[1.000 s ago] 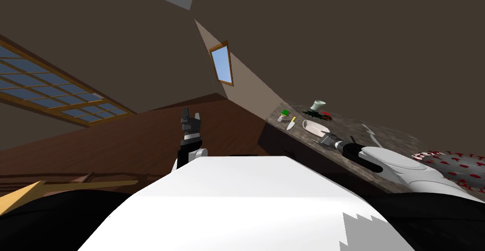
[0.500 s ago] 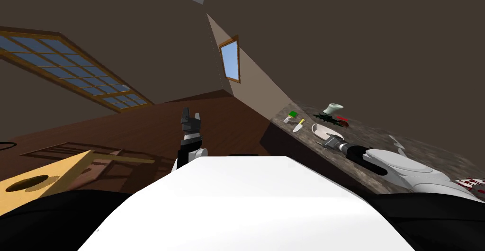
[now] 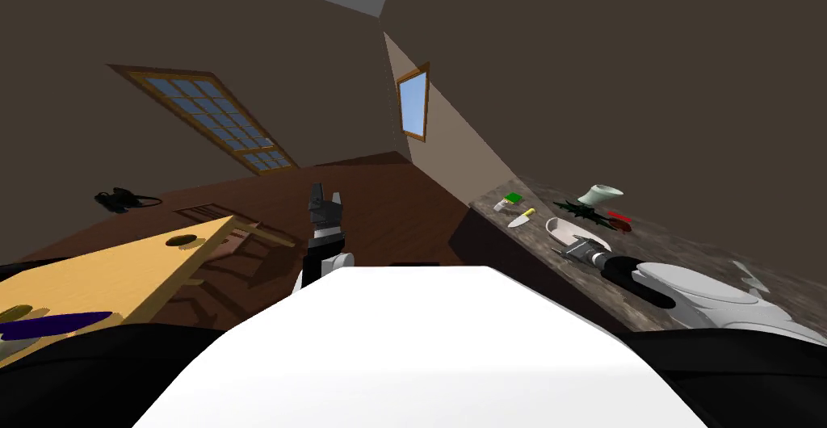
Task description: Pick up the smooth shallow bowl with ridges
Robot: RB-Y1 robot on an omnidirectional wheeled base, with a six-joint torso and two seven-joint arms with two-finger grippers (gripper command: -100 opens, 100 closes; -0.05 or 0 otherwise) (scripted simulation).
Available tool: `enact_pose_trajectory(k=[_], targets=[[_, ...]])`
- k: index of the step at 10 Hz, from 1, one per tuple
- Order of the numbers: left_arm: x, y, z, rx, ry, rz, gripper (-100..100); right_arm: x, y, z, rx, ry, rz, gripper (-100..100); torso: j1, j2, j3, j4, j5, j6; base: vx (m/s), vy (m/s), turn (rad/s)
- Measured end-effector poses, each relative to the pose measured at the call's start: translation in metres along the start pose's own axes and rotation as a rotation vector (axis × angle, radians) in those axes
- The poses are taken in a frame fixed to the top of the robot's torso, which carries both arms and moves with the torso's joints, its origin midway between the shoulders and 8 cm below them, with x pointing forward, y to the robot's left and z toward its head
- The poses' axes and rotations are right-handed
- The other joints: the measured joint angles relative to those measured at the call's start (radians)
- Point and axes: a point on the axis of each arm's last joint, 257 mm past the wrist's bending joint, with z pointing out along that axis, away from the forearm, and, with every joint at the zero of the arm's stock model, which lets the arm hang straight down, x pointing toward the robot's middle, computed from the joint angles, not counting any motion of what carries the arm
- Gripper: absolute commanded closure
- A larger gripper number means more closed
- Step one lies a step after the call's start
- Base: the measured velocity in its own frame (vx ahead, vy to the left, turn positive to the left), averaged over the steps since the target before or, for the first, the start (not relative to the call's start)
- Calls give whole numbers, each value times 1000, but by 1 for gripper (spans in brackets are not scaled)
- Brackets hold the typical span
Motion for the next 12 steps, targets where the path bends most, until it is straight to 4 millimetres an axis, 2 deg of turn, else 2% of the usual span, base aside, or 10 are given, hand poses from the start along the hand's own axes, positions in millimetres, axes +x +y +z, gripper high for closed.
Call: enact_pose_trajectory(k=[3,8,9,10,12], targets=[[0,0,0,0,0,0,0,37,-9,-7,35,80,70,-100,-1,2,1,0,0,0,-148,-9,291],[0,0,0,0,0,0,0,79,-19,-16,85,169,151,-100,-1,0,0,0,0,2,-141,22,303],[0,0,0,0,0,0,0,94,-21,-20,99,197,173,-100,0,0,0,0,0,1,-72,15,97],[0,0,0,-1,0,1,0,95,-22,-20,100,199,175,100,-2,-3,-1,0,0,3,-11,2,-21],[0,0,0,-1,0,1,0,95,-22,-20,100,199,174,100,-3,-8,-4,-1,-1,2,-3,1,1]])
